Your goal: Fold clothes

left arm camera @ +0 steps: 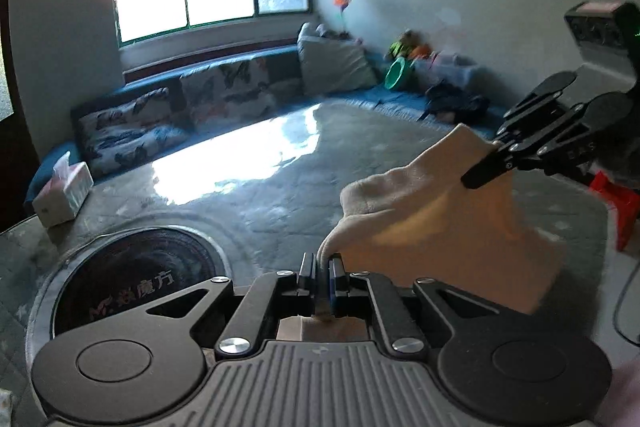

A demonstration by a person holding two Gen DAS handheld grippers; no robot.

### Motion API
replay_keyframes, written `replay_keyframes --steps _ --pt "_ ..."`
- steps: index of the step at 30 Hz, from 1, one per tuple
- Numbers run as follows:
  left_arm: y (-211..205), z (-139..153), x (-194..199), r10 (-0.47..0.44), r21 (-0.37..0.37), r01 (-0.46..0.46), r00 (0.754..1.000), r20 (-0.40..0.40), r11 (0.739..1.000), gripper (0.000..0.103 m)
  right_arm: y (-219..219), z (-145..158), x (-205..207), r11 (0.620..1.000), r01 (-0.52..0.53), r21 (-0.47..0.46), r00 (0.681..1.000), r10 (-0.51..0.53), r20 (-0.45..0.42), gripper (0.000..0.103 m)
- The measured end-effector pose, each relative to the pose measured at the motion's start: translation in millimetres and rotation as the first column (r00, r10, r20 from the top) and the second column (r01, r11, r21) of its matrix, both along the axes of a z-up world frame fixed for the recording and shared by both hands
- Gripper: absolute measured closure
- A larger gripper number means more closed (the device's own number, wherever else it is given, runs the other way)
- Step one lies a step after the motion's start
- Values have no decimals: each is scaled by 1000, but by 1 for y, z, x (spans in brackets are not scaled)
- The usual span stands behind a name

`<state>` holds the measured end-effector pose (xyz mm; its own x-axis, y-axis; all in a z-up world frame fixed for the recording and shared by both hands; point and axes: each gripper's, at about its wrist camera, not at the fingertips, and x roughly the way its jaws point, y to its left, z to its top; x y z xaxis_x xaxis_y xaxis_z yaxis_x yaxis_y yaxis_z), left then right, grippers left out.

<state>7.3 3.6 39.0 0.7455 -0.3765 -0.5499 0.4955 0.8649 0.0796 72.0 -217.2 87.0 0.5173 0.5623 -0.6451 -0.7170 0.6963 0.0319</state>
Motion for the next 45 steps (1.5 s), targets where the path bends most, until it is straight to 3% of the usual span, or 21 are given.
replay_keyframes --steps 5,8,15,20,26,30,34,38,45 --pt "-15 -35 30 95 42 -93 995 -31 995 92 5 -49 37 994 107 3 993 -107 -53 91" --pt "-20 -45 38 137 70 -135 990 -35 988 91 4 -69 41 988 155 10 987 -154 -54 77" --pt "-12 -49 44 197 91 -193 980 -33 977 85 -27 -60 24 963 255 89 966 -251 -58 68" --pt "-13 -34 39 230 47 -229 973 -18 972 85 -58 -58 1 935 343 88 939 -339 -54 68" --pt "-32 -16 10 140 -82 -144 989 -55 986 84 -69 -65 0 919 379 105 925 -372 -77 70" --pt "-46 -23 -4 105 -104 -114 991 -88 988 84 -60 -76 6 922 376 93 926 -369 -85 82" --pt "-51 -33 -7 100 -86 -111 988 -116 990 84 -52 -77 0 923 380 59 925 -379 -24 98" --pt "-49 -39 -5 111 -83 -122 985 -129 989 79 -49 -63 -14 913 406 37 909 -407 87 99" --pt "-41 -38 2 126 -113 -143 981 -147 983 77 -48 -80 -6 904 427 11 903 -427 45 94"
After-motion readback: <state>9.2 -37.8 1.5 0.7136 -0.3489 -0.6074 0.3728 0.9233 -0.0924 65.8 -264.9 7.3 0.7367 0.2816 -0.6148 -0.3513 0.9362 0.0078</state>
